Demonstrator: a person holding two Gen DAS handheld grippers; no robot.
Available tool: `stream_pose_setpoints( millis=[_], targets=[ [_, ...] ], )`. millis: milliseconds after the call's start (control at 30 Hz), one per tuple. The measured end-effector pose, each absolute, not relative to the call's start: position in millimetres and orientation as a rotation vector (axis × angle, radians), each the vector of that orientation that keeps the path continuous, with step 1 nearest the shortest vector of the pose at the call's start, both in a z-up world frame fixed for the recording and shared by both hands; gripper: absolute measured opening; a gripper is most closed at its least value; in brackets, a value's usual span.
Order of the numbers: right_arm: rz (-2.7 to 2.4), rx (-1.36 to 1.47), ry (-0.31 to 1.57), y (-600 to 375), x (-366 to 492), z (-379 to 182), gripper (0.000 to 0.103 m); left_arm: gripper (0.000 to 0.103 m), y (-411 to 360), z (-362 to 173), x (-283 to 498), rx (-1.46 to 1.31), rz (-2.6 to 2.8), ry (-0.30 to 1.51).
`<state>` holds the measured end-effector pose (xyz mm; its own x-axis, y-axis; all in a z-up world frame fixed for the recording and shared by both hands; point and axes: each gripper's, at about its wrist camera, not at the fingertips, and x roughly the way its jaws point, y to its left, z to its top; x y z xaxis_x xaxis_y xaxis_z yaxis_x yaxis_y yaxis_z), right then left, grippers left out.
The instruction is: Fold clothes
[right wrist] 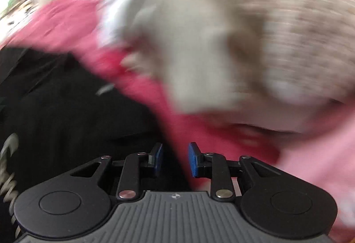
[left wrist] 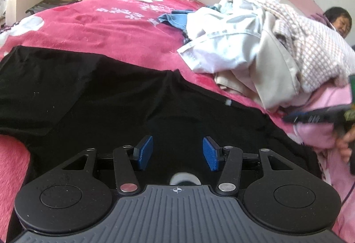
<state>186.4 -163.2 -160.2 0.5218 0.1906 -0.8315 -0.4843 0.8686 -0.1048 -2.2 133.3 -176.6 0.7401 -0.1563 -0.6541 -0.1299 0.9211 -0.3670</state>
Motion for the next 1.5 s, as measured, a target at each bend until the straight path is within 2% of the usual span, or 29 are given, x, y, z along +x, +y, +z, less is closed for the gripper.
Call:
stream_pose_setpoints(
  millis=[33,133,300,433,500,667,867,1033,1200,1333,1500],
  targets=[
    [0.401,-0.312,0.913,-173.7,182.3,-151.4,0.028,0.05,129.7,-174.2,-6.1,-0.395,-0.021,0.743],
    [0.349,-0.244,0.904,-200.1,155.6,-128.7,0.04,0.051,114.2,-165.4,-11.1,-0.335,-0.061,0.763],
    [0.312,0.0,0.92,-247.6,81.6,-113.5,0.04,0.053,71.0,-130.6,-9.5,-0.151,-0.21,0.783],
    [0.167,0.458,0.697,-283.4,25.2,-129.1,0.041,0.054,33.3,-99.3,0.3,-0.03,-0.315,0.786],
    [0.099,0.557,0.634,-282.9,18.2,-140.1,0.042,0.054,17.5,-88.9,10.8,0.004,-0.324,0.814],
    [0.038,0.365,0.396,-259.1,25.6,-162.9,0.042,0.054,-1.1,-64.8,33.1,-0.019,-0.261,0.847],
    [-0.04,0.09,0.242,-282.7,24.1,-183.4,0.044,0.055,-25.2,-60.2,27.1,0.043,-0.283,0.841],
    [0.075,-0.068,0.266,-290.1,18.4,-186.6,0.051,0.055,-49.9,-87.6,35.3,-0.025,-0.304,0.903],
    [0.171,-0.19,0.302,-316.2,10.4,-175.7,0.051,0.055,-67.1,-108.2,45.2,-0.04,-0.333,0.947],
    [0.23,-0.15,0.338,-349.1,3.8,-156.9,0.051,0.055,-69.5,-122.1,48.8,-0.093,-0.323,0.935],
    [0.255,-0.15,0.35,-347.3,2.4,-162.7,0.051,0.055,-71.9,-133.8,48.4,-0.146,-0.276,0.872]
  ],
)
